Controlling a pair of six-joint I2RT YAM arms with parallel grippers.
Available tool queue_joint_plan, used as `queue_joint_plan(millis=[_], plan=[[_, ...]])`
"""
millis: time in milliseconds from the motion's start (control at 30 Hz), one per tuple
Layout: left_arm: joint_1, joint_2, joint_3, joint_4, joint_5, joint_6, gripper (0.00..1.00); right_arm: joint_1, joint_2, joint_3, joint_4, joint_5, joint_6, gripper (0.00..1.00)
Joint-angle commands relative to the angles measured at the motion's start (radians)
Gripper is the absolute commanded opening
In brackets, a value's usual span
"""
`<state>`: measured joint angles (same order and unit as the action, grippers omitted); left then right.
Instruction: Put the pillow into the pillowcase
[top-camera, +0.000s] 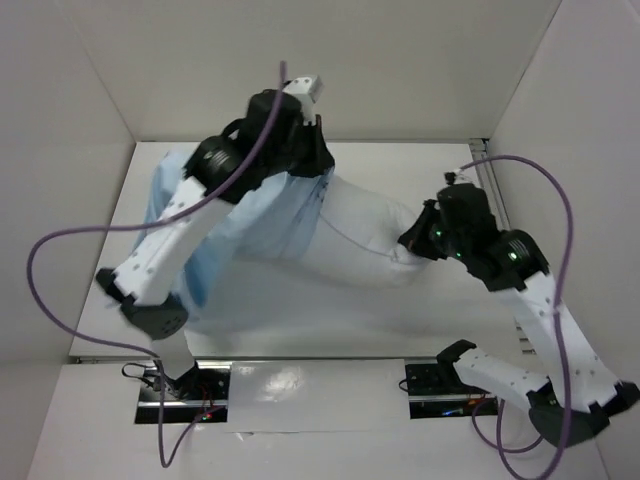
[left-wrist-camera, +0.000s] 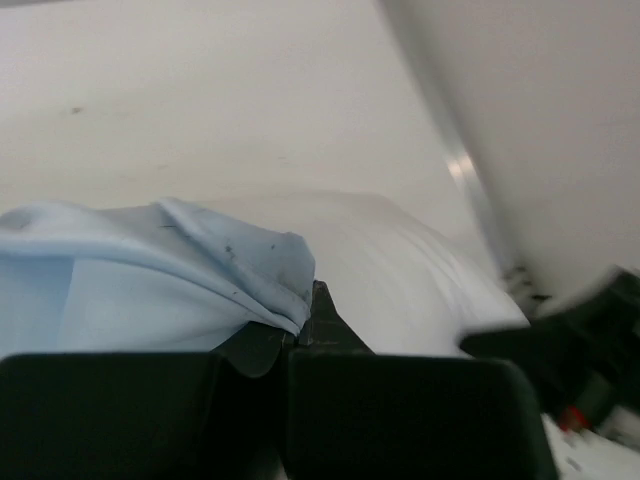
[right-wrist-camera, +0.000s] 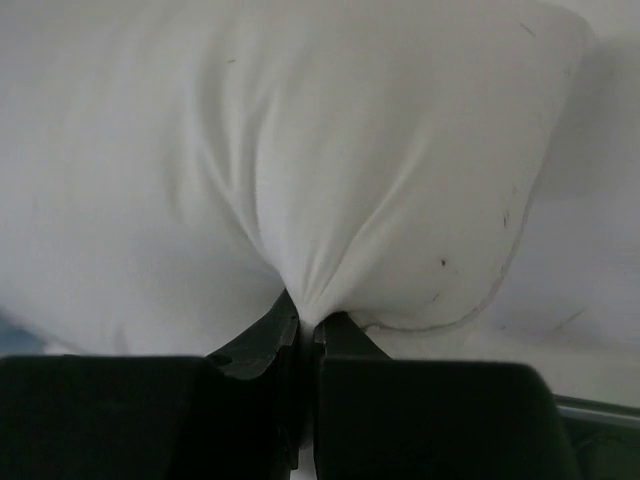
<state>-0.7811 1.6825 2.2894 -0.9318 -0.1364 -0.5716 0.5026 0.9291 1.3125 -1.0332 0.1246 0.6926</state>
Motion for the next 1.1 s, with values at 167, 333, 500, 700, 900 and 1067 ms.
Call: queue_joint_plan(millis=[167, 333, 500, 700, 900, 1067], plan=[[0.135, 0.243, -0.04, 0.178, 0.011, 0.144, 0.0, -0.007, 0.186, -0.029, 0.137, -0.244, -0.051, 0.0], [0.135, 0.091, -0.195, 0.243, 0.107, 0.154, 0.0, -0.016, 0.247, -0.012, 0.189, -0.292, -0.051, 0.0], [0.059, -0.021, -0.206, 0.145, 0.136, 0.113, 0.0, -0.016, 0.257, -0.025, 0.223, -0.371, -0.021, 0.0], [0.023, -0.081, -0.023, -0.042, 0.15, 0.042, 0.0, 0.048, 0.165, -0.058, 0.223, -0.422, 0.013, 0.0], [0.219, 0.048, 0.125, -0.107, 0.455, 0.001, 0.0, 0.07, 0.135, 0.004, 0.131, -0.408, 0.045, 0.0], [0.298, 0.219, 0.143, -0.021, 0.561, -0.02, 0.0, -0.017, 0.325, 0.069, 0.016, -0.507, 0.018, 0.0]])
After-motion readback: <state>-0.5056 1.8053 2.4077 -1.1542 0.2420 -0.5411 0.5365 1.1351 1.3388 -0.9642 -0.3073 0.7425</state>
